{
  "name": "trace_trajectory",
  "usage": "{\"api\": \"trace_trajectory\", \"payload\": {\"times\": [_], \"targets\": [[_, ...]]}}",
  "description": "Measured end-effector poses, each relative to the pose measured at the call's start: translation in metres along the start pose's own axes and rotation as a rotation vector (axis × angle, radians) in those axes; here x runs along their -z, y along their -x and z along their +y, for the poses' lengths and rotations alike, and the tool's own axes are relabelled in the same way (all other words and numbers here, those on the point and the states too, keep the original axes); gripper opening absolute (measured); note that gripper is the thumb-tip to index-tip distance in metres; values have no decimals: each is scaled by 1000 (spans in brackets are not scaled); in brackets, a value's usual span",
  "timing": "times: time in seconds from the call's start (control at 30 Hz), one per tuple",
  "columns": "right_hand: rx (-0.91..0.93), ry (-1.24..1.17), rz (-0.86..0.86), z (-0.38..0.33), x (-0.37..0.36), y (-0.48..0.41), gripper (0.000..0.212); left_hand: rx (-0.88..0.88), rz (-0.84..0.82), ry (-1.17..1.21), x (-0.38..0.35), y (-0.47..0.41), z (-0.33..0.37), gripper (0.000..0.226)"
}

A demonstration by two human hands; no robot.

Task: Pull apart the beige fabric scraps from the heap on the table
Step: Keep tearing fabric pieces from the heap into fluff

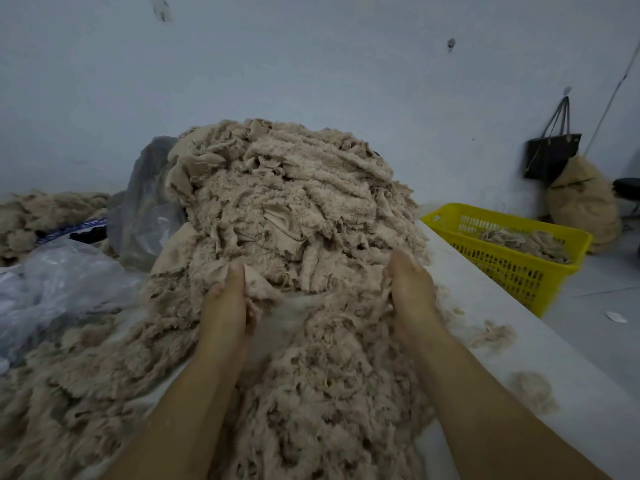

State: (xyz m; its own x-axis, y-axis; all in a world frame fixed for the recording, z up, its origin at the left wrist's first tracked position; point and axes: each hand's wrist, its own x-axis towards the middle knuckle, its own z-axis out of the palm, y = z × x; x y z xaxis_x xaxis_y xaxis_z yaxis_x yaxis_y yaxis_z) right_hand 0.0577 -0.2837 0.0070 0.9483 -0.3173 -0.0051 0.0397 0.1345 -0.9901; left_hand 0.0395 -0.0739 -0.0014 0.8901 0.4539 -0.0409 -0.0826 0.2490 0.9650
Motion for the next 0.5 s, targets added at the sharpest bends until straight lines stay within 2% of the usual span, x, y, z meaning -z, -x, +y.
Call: {"api": "trace_trajectory", "payload": {"times": [0.1,0.17,0.23,0.33,0.4,0.5], "targets": [[167,215,-160,4,-8,7,12,-75,-143,-86,-4,9,-3,50],[315,299,-264,4,-20,18,17,-148,-235,-225,-10,17,-8,61],[378,319,-447,3,-26,29,16,-169,-292,-330,-14,23,-10,69],[406,483,-614,10,-29,35,27,-106,-353,-307,-18,27,-10,66],[423,508,-581,12,-30,33,30,-94,-350,-274,-18,26,-11,63],[478,439,-396,9,-28,29,30,-106,-371,-199,-19,26,-10,69]]}}
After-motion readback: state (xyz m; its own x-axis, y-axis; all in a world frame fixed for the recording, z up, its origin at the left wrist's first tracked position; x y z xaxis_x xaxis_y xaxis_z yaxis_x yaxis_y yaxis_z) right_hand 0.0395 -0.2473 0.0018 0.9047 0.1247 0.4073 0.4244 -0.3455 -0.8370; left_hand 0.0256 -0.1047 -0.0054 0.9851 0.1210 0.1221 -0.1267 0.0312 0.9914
